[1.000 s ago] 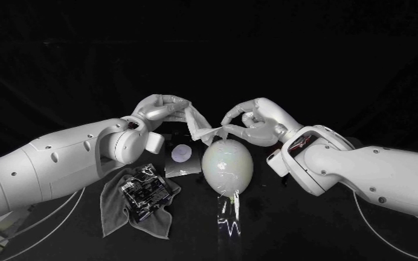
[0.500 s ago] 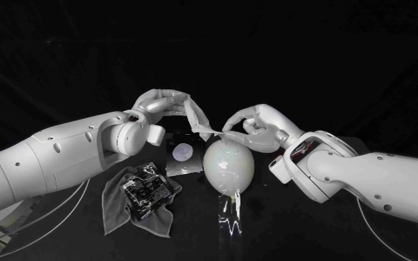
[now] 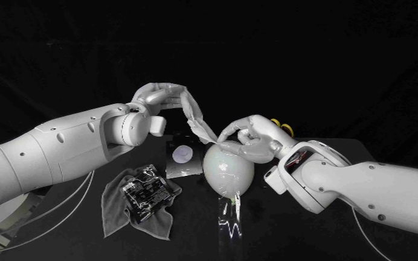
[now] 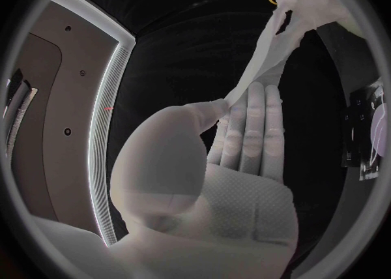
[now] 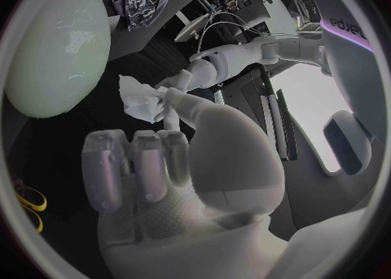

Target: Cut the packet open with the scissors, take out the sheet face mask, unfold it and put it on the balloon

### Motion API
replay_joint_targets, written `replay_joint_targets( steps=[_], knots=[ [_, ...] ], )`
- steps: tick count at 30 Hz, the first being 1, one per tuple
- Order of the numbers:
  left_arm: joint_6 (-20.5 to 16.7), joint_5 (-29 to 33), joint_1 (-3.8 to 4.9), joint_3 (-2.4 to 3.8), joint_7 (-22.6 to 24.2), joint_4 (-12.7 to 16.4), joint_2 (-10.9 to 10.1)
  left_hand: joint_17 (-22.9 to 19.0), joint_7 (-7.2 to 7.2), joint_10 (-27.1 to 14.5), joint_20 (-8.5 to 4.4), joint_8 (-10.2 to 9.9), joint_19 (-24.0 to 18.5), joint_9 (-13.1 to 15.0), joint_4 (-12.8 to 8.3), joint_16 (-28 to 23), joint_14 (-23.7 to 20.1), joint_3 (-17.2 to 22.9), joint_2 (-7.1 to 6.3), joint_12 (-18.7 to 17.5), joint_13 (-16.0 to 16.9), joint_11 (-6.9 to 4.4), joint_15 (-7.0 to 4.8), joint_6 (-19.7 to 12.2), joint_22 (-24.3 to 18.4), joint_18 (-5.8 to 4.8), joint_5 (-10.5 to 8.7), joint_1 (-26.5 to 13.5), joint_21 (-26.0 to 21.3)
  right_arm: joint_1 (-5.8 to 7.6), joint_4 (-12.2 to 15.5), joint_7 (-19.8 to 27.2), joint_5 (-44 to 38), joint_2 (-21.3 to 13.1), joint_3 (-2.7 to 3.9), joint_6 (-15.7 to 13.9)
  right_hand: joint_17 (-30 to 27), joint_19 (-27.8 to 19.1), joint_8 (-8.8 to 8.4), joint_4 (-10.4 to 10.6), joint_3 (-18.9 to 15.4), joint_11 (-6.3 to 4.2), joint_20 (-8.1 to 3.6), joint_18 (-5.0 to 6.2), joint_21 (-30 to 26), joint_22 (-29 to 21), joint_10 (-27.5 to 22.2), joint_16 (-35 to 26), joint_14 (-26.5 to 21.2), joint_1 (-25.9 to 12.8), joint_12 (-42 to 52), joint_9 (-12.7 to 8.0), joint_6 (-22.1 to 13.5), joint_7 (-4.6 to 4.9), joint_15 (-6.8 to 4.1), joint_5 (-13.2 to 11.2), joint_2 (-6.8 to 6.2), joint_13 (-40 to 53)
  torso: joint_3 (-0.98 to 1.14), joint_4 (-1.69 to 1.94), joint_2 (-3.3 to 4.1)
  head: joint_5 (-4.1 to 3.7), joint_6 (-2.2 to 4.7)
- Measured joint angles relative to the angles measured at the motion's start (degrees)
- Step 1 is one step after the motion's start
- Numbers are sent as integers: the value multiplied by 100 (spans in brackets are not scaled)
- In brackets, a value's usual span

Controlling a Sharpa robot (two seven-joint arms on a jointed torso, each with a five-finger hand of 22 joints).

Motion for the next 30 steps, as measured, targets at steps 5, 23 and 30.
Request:
replay_joint_targets(
  steps=[5,23,30],
  knots=[
    [-59,37,42,1,-124,-59,55,-6,-1,-41,-17,10,47,174,-24,-40,-1,24,1,0,-8,1,1,-44,-2,-1,0,1,0,-70,-59,-34,0,86,-8,0,1,0,24,0,0,0,0,0,-3,-2,0,14,0,0,0,0,-1,0,0,0,0,-1,1,0,1,-3,10],
    [-80,71,108,3,-394,-174,172,-6,8,-41,-9,33,54,174,-9,-66,-10,39,28,0,-13,1,10,-73,-20,-41,0,11,0,-185,-192,-143,-8,289,-16,-9,5,-10,21,0,0,0,9,0,-9,0,0,12,-1,-6,-21,0,-21,-1,1,-1,-10,-2,-2,3,8,6,-21],
    [-106,74,146,9,-417,-255,207,-6,0,-62,-9,33,54,175,-8,-66,-11,39,44,0,-15,21,11,-83,-26,-43,0,-4,0,-214,-194,-194,-15,305,-23,30,4,-10,10,0,0,0,10,0,-21,1,0,10,-1,-6,0,0,-33,-7,1,-1,-10,0,-2,3,7,38,-30]
  ],
)
